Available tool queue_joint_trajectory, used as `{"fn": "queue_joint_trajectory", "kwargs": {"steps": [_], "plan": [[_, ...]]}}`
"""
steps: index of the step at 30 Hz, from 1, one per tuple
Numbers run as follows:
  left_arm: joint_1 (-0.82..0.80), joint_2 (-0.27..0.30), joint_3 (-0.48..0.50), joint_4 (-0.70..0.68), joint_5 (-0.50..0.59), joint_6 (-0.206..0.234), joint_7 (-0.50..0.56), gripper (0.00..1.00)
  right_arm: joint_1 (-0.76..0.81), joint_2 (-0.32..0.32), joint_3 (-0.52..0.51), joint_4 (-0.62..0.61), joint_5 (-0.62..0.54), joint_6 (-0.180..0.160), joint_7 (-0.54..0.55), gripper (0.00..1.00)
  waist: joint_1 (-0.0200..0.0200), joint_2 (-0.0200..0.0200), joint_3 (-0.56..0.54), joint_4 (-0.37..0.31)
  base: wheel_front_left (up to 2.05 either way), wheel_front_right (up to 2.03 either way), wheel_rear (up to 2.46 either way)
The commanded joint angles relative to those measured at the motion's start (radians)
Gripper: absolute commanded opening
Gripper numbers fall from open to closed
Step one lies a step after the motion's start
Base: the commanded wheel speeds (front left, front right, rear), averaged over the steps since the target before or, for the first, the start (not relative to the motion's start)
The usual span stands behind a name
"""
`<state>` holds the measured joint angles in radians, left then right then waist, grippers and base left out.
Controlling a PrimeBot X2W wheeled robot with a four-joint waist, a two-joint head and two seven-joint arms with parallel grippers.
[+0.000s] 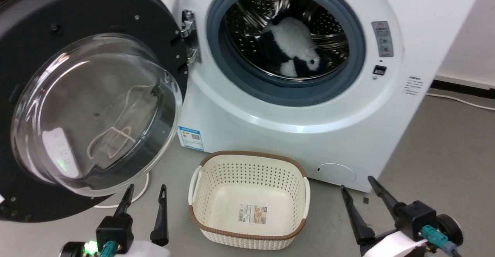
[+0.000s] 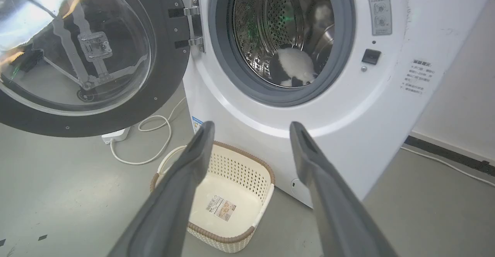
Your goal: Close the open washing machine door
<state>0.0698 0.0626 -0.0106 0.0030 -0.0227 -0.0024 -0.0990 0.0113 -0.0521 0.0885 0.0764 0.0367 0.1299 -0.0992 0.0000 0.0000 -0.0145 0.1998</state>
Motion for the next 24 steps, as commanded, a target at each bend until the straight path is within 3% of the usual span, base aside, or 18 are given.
{"fn": "queue_joint_trajectory", "kwargs": {"steps": [1, 24], "plan": [[0.019, 0.003, 0.005, -0.006, -0.007, 0.004, -0.009, 1.00, -0.014, 0.001, 0.009, 0.009, 0.006, 0.000, -0.009, 1.00, 0.0000, 0.0000, 0.002, 0.009, 0.00, 0.00, 0.00], [0.059, 0.003, 0.030, -0.026, -0.020, 0.009, -0.057, 1.00, -0.043, 0.000, 0.098, 0.065, 0.008, 0.000, -0.057, 1.00, 0.0000, 0.0000, -0.006, 0.099, 0.00, 0.00, 0.00]]}}
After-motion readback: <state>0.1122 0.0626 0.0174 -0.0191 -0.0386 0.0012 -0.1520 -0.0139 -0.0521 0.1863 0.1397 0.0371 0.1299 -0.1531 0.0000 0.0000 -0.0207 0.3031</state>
